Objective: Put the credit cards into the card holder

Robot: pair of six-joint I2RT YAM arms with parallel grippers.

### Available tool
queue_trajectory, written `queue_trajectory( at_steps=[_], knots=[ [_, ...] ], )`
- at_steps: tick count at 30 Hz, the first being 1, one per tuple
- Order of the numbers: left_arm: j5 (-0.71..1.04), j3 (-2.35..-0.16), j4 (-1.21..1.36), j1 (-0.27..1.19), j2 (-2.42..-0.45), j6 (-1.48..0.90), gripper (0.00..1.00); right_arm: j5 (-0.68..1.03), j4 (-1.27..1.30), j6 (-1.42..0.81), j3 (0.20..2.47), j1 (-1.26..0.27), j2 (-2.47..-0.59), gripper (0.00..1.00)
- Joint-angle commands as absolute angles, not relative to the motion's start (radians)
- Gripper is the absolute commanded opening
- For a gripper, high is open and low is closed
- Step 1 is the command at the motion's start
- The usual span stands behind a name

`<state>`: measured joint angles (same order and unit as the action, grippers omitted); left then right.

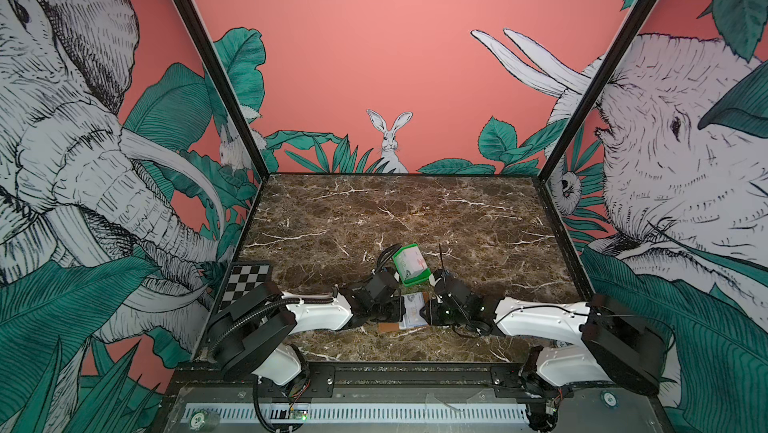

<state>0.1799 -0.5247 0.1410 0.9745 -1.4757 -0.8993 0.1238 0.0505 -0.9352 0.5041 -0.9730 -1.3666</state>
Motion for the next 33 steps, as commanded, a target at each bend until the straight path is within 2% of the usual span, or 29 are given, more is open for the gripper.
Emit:
queue_trajectory(
  at_steps=[1,18,24,33],
  knots=[
    [0.184,-0.534,0.135,0.979,-1.492,-0.91,0.08,0.139,0.105,-0.923,0.514,-0.979,-1.377,0.24],
    [0.229,-0.513,0.238,0.977,-1.472,-0.96,0.09,0.108,0.012,-0.903,0.56,-0.996,-1.318,0.24],
    [0.174,-0.505,0.147,0.968,-1.367,-0.952,0.14,0.077,-0.047,-0.894,0.608,-1.019,-1.334,0.24],
    [0.188,-0.486,0.071,0.945,-1.333,-0.958,0.11,0.061,-0.074,-0.878,0.664,-1.044,-1.384,0.26]
  ],
)
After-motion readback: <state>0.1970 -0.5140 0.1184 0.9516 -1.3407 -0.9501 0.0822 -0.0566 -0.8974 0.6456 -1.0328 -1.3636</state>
